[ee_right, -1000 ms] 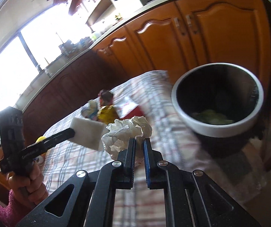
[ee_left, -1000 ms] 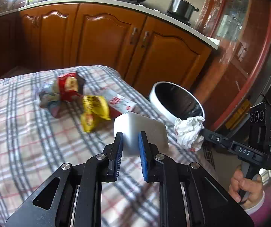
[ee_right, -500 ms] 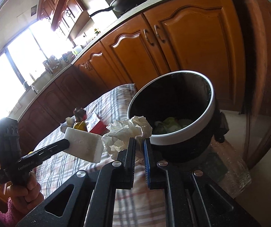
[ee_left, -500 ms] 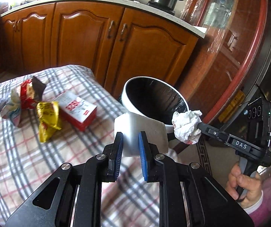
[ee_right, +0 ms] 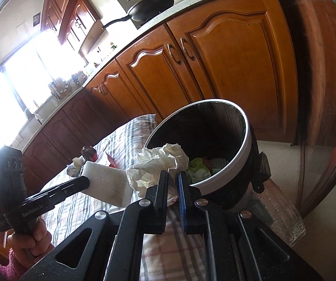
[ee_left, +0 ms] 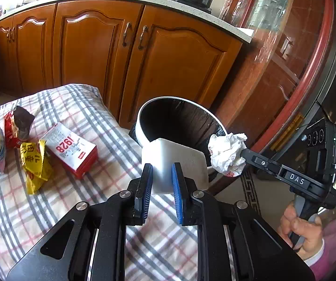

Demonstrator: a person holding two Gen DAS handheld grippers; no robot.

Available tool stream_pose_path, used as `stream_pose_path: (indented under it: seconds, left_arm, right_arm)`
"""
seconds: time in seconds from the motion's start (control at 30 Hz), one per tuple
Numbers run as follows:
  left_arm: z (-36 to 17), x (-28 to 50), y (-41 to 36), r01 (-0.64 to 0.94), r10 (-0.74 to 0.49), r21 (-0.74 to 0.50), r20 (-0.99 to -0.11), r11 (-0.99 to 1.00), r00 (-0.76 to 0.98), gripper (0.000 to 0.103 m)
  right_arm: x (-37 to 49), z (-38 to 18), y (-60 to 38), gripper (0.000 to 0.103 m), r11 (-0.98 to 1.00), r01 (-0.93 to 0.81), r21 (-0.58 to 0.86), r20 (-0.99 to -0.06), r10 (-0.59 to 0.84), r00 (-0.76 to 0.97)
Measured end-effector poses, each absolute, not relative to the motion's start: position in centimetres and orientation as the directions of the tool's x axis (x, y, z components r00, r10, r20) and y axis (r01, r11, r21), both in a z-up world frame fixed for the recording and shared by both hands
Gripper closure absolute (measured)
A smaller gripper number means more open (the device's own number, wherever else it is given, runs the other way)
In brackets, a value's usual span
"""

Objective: Collect trash
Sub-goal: 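Carry the white box and tissue over the bin with both tools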

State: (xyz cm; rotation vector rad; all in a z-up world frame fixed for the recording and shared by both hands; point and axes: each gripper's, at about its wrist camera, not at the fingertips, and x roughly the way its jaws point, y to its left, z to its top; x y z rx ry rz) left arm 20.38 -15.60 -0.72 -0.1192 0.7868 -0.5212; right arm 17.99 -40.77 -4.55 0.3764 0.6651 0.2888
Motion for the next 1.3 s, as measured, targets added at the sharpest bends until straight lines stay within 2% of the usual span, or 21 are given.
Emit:
stream_pose_path:
  seconds: [0.67,1.3]
  left_arm:
    - [0.0,24.4,-17.5,0.379,-0.480,-0.301,-0.642,0.875,0.597,0.088]
    - [-1.2,28.7,-21.4,0.377,-0.456,-0.276,-0.685,0.884,0.568,0.085]
  right_arm:
    - [21.6,-4.6,-42.5,0.095,0.918,-0.096,0.386,-0.569,0.319,0.758]
    - [25.7,-5.0,-43.1,0.093,0.946,-0.054,0.318,-0.631,0.254,0.733]
